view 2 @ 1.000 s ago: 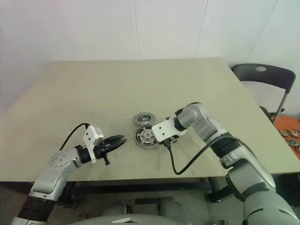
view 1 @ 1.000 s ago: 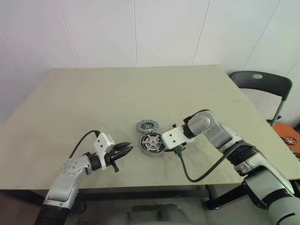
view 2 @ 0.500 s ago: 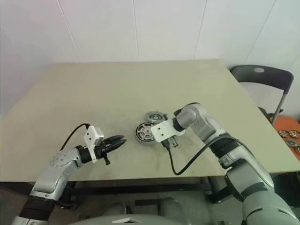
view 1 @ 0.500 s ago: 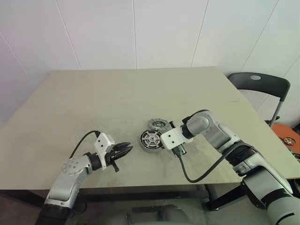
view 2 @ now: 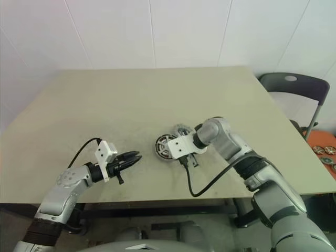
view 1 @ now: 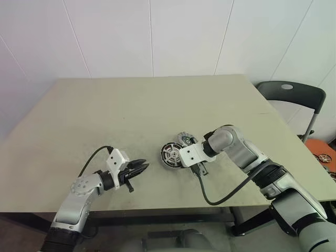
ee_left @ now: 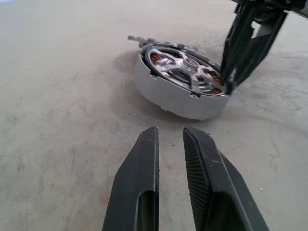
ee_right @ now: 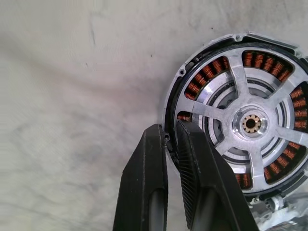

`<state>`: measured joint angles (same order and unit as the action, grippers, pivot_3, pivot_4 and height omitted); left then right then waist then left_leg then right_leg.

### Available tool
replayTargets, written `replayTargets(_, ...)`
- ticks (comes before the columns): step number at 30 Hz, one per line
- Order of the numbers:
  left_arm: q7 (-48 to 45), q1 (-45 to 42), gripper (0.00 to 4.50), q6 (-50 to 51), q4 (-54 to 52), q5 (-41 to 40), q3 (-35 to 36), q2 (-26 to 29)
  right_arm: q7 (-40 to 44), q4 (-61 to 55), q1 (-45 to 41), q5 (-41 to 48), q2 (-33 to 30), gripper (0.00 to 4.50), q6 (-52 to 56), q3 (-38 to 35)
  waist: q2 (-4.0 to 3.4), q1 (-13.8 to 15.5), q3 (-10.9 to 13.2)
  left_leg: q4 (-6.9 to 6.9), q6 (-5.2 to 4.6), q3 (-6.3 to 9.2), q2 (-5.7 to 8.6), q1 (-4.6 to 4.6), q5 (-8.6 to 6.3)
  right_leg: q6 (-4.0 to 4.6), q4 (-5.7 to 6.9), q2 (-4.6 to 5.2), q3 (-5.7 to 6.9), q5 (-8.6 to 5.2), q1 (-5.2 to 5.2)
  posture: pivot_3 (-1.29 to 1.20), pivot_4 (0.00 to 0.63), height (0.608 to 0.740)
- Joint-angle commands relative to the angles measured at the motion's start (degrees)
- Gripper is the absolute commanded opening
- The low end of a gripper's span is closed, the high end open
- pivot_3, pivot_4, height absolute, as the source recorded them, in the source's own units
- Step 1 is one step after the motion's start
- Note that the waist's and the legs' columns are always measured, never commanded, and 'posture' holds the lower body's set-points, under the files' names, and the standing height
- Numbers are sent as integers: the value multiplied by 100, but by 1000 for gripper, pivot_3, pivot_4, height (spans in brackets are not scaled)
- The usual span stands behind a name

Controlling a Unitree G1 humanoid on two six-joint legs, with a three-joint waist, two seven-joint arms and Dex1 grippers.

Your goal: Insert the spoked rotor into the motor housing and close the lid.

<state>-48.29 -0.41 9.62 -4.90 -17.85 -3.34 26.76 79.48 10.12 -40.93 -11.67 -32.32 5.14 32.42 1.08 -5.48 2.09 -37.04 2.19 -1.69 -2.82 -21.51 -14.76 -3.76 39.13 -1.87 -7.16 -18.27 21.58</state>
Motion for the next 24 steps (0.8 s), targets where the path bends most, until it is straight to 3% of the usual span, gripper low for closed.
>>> replayTargets(1, 23, -66, 924, -116, -89, 20, 45, -1, 123, -553, -60, 329, 10, 75, 982, -330, 0, 0, 1, 1, 0, 0, 0, -2, 0, 0, 0, 0, 0, 0, 2, 0, 0, 740)
replayTargets(10, 56, 29, 924, -125, -125, 29, 141, 54, 76, -1108, 251, 772, -216, 75, 2672, -514, 1, 8, 3, 2, 1, -1, 7, -8, -1, -2, -4, 8, 5, -3, 7, 0, 0, 740)
replayTargets(17, 133, 51, 924, -161, -62, 43, 195, 51, -18, -1448, 357, 1007, -401, 75, 3407, -465, 2, 14, 3, 2, 1, 0, 11, -14, -1, -5, -4, 11, 6, -5, 13, 0, 0, 740)
replayTargets(24, 183, 137, 924, -267, -3, 87, 177, 2, 310, -1763, 153, 1651, -541, 75, 4360, -438, 2, 22, 3, -5, 0, 3, 18, -91, 0, -27, -2, 19, 18, 4, 82, 0, 0, 740)
